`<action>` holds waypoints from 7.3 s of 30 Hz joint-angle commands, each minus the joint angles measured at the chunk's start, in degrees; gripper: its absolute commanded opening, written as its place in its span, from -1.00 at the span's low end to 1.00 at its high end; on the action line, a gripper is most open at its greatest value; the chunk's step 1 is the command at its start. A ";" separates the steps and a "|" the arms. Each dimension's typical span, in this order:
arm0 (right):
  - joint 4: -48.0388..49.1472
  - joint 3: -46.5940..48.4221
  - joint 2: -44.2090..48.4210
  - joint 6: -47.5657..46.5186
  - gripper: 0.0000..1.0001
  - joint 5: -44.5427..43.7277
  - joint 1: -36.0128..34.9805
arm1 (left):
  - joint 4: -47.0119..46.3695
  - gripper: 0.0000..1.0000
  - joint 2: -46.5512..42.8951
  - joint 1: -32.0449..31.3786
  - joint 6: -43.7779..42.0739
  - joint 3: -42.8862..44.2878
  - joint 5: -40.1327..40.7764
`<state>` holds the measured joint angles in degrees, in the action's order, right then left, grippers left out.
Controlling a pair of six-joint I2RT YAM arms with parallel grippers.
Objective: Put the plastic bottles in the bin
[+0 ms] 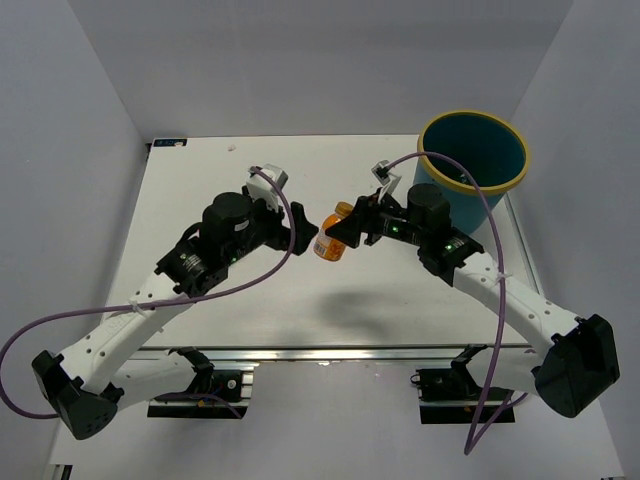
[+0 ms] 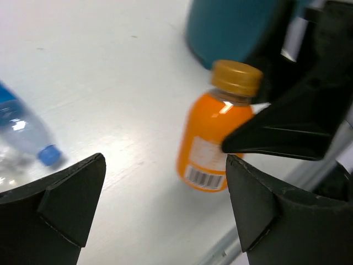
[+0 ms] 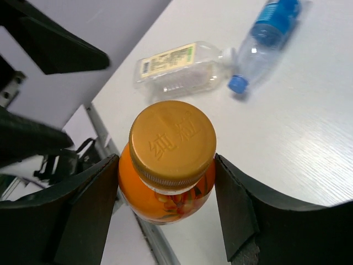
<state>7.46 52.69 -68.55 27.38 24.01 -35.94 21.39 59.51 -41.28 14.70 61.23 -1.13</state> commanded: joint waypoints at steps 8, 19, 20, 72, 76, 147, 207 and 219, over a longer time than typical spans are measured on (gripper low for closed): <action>-7.28 8.21 6.24 -7.76 -1.00 -11.52 14.64 | 4.19 0.96 2.72 0.75 4.28 5.74 27.57; -17.66 31.51 -4.82 -28.94 -1.00 -56.40 22.93 | 7.00 0.96 9.65 17.18 10.35 6.97 16.00; -17.75 31.60 -6.31 -29.65 -1.00 -57.05 23.72 | 6.91 0.96 10.71 17.72 10.35 7.32 14.85; -2.38 1.81 4.75 -7.96 0.79 -1.77 3.69 | -29.65 -0.22 27.60 4.19 29.50 9.35 21.34; 0.98 2.24 1.59 -6.72 0.79 -9.99 -0.34 | -33.49 -0.22 26.01 1.12 31.27 7.15 20.91; -34.01 19.65 19.14 -11.20 0.79 -36.21 32.34 | 20.71 0.95 56.16 22.38 -25.42 30.17 19.58; 1.67 14.02 2.57 -21.93 0.79 9.48 7.30 | -25.06 -1.00 21.18 14.21 20.00 20.60 -35.34; 11.43 14.29 -3.78 -18.95 0.79 6.31 3.69 | -29.03 -1.00 20.48 9.11 22.04 19.01 -37.28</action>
<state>11.66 65.25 -71.77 6.63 30.17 -31.24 -3.92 83.55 -29.67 34.35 80.77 -34.59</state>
